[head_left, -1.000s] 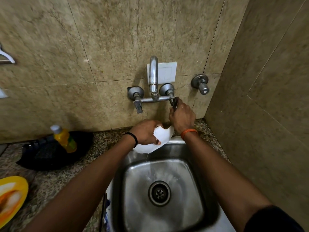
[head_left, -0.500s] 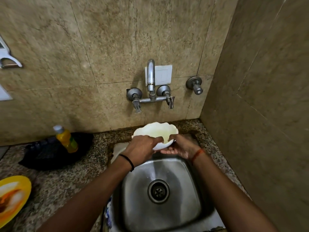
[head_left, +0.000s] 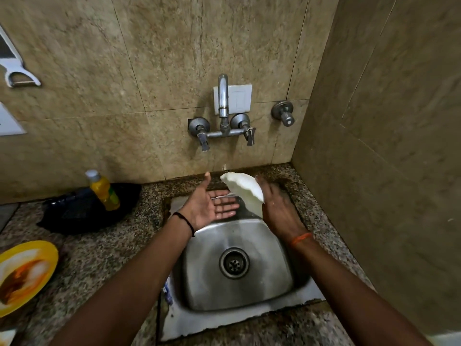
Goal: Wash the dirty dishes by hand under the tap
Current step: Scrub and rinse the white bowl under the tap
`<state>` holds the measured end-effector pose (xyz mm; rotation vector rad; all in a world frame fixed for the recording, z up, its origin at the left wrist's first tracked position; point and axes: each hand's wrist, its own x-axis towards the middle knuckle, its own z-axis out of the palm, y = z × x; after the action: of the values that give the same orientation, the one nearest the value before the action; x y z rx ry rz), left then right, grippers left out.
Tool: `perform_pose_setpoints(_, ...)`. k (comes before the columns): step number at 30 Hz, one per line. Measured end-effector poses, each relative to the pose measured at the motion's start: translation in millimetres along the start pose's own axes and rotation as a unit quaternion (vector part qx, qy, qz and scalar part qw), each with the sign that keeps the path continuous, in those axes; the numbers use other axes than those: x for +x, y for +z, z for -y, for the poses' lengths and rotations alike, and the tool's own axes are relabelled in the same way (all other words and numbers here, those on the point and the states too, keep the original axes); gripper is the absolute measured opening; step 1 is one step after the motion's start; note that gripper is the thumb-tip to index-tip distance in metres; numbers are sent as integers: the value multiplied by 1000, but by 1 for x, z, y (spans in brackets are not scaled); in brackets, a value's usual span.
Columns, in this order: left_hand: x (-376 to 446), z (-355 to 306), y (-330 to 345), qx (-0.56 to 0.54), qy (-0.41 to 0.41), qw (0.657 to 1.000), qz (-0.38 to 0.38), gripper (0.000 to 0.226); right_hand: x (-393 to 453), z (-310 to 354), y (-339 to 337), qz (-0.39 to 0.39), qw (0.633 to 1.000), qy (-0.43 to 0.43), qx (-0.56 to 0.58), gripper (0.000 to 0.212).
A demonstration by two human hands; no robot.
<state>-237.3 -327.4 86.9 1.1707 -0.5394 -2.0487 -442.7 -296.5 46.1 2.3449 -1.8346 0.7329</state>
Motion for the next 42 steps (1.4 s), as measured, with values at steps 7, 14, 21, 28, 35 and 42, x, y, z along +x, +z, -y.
perform_pose_setpoints(7,-13,7,30,-127,116,982,-83,22,-19,21,-4,17,996,-74,-42,87)
perform_pose_setpoints(14,-30,10,6,-126,147,980,-54,18,-16,21,-17,93,984,-64,141,101)
perform_pose_setpoints(21,-45,-21,-21,-126,192,973,-23,21,-3,14,-34,257,530,226,776,77)
perform_pose_setpoints(28,-59,-46,-50,-105,180,978,23,27,15,39,-23,194,408,289,844,36)
perform_pose_setpoints(35,-90,-53,-105,-47,190,978,-74,23,46,93,-6,196,367,262,871,35)
perform_pose_setpoints(42,-148,-53,-211,161,171,931,-280,22,56,201,23,266,423,223,837,36)
